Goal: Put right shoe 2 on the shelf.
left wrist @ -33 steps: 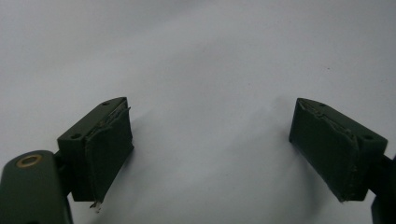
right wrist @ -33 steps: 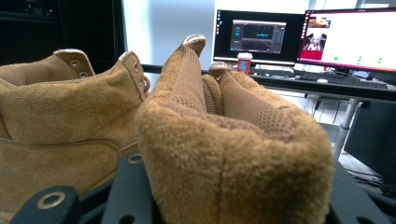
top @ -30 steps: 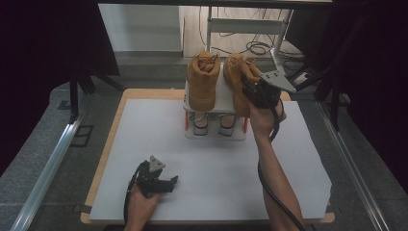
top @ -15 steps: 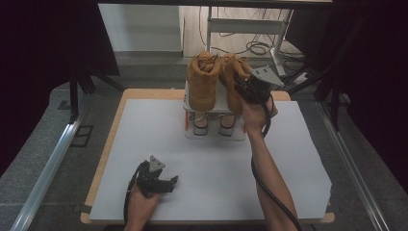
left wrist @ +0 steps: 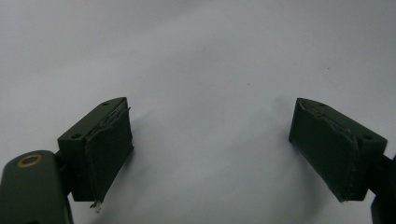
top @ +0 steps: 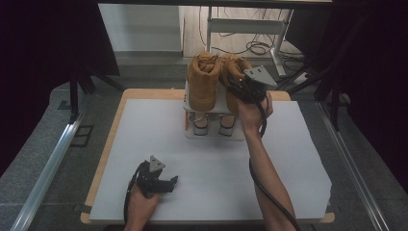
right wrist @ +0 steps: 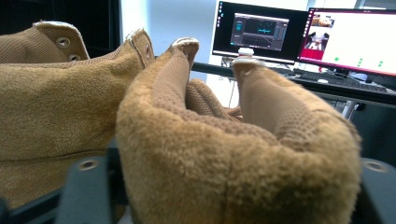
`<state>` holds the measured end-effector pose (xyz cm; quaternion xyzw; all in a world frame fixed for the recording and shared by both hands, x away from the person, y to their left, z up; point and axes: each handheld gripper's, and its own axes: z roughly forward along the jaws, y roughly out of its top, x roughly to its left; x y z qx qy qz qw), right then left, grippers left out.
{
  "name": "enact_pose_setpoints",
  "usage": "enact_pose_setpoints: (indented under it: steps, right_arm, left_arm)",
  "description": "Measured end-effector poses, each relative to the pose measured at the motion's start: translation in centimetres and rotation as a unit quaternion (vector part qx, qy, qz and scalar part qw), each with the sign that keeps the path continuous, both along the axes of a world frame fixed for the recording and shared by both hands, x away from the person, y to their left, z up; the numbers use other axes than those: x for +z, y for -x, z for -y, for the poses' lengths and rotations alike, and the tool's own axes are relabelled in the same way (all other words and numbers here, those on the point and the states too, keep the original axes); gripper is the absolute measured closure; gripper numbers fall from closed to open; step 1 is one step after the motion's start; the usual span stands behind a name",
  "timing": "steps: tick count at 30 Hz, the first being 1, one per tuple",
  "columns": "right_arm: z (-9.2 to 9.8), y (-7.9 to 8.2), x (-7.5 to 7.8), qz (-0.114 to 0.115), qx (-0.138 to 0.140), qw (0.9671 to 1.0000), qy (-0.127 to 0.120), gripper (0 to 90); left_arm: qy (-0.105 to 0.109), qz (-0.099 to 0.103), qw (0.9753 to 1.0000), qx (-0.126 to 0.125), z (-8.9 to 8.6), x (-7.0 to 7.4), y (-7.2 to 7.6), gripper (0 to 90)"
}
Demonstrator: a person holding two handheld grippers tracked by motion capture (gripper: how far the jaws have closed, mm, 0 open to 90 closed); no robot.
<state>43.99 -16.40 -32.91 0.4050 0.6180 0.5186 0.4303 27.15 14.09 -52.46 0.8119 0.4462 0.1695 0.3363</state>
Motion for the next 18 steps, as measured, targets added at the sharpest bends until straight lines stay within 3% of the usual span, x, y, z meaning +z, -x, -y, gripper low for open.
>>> enact_pose_setpoints:
  steps: [9, 18]
  right_arm:
    - [0.4, -0.1, -0.1, -0.006, 0.009, 0.9999, 0.005, 14.9]
    - [1.5, 1.0, -0.8, -0.011, 0.029, 0.9995, -0.003, 13.6]
  left_arm:
    - [0.000, 0.000, 1.0000, 0.000, 0.0, 0.0, 0.0, 13.3]
    - [0.000, 0.000, 1.0000, 0.000, 0.0, 0.0, 0.0, 13.4]
